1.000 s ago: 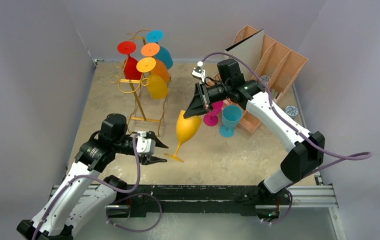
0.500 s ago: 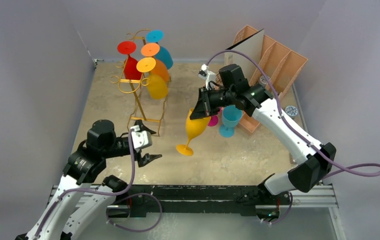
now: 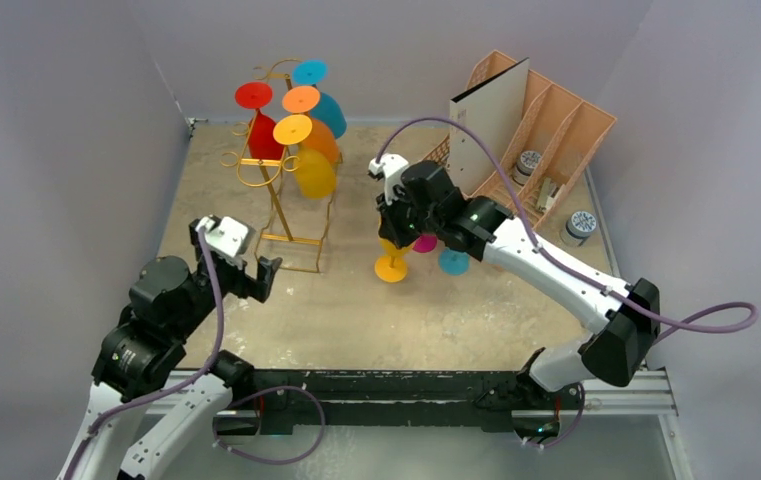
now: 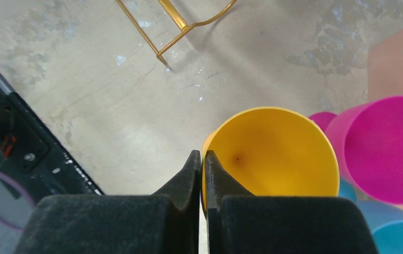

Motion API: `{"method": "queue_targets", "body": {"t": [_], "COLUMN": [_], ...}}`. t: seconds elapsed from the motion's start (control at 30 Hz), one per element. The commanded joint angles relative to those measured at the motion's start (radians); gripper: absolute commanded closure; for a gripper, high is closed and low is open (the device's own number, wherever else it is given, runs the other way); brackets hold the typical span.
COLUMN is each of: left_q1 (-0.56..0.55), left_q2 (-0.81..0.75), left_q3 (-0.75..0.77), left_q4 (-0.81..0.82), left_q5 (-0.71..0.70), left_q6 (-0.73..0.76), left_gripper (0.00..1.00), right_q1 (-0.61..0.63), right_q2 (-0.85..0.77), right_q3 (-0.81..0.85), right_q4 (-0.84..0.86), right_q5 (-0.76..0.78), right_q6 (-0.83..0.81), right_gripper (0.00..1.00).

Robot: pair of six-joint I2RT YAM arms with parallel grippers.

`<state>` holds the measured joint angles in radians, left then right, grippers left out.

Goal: Take the wine glass off the wine glass rack
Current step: Place the wine glass at the center of the board.

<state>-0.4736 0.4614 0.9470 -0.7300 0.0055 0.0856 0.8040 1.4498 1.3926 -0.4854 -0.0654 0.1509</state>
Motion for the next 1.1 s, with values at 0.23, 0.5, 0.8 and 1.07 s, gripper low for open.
{"method": "queue_targets", "body": {"t": [0.23, 0.5, 0.8, 1.07], "left_q1": [-0.003, -0.003, 0.032, 0.353], "left_q2": [0.11, 0.216, 0.286, 0.407], "left_q3": [0.125, 0.159, 0.232, 0.308], "left_q4": [-0.126, -0.12, -0.113, -0.096], "left_q5": [-0.314, -0.438, -0.432, -0.064], "left_q6": [-0.029, -0.132, -0.183, -0.177], "left_gripper": [0.04, 0.0, 0.0, 0.0], "right_q1": [0.084, 0.084, 0.081, 0.031], "right_q2": [0.075, 0.195, 0.289, 0.333], "right_q3": [-0.078, -0.009, 0.078, 0.147], "right_q4": [0.37, 0.362, 0.336, 0.316], "right_q5": [0.126, 0.091, 0.153, 0.136], "right_q6": [-0.226, -0.289, -0.355, -0.351], "right_gripper": [1.0, 1.0, 1.0, 1.0]}}
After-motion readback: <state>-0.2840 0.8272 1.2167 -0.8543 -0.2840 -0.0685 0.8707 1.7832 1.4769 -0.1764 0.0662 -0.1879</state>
